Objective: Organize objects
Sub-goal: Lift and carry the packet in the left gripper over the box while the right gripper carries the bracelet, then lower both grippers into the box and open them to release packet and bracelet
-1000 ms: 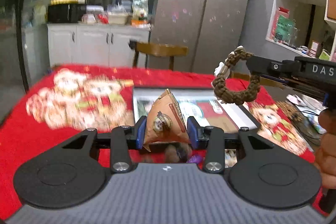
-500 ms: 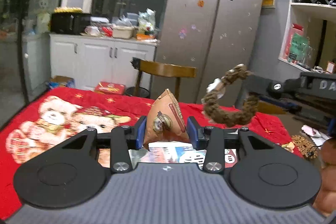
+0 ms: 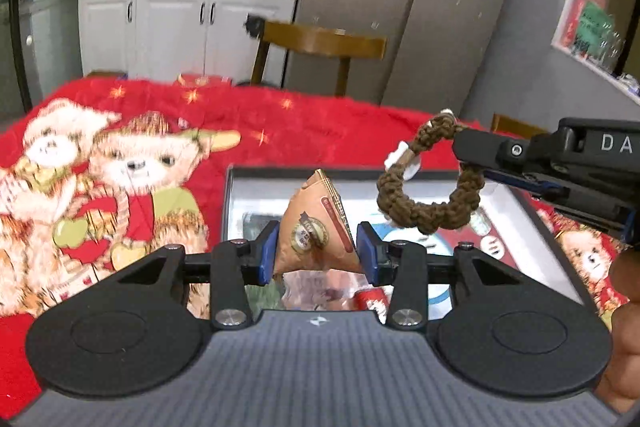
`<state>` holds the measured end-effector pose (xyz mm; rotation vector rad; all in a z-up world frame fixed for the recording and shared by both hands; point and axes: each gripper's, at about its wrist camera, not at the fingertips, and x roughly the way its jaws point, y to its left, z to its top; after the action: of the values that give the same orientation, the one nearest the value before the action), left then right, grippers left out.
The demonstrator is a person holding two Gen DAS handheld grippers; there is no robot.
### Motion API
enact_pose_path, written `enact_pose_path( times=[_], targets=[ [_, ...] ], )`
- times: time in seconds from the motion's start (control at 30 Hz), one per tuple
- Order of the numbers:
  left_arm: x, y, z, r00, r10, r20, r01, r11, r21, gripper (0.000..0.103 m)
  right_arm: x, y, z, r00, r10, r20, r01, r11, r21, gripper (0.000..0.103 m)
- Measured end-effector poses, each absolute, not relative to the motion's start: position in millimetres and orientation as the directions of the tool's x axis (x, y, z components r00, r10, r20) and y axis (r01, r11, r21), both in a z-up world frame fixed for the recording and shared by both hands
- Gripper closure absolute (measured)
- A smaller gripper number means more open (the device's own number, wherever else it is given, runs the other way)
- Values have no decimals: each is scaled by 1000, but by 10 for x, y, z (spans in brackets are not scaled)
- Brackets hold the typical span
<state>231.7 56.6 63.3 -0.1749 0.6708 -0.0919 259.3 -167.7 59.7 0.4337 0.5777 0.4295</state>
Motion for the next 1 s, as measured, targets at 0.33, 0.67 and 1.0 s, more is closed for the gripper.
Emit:
enact_pose_path(
  times=[0.33, 0.67, 1.0],
  targets=[
    [2419, 412, 342, 744, -37, -668, -1, 998, -57, 56, 2697, -1590, 358, 743, 448, -498, -220, 865, 451, 92],
    [2364, 408, 256, 750, -12, -661, -2, 1000, -20, 56, 2727, -1638, 203, 735, 403, -545, -164, 886, 433, 92],
    [2350, 384, 239, 750, -10, -661, 8, 1000, -6, 56, 2704, -1598, 203, 723, 415, -552, -190, 888, 419, 92]
  ],
)
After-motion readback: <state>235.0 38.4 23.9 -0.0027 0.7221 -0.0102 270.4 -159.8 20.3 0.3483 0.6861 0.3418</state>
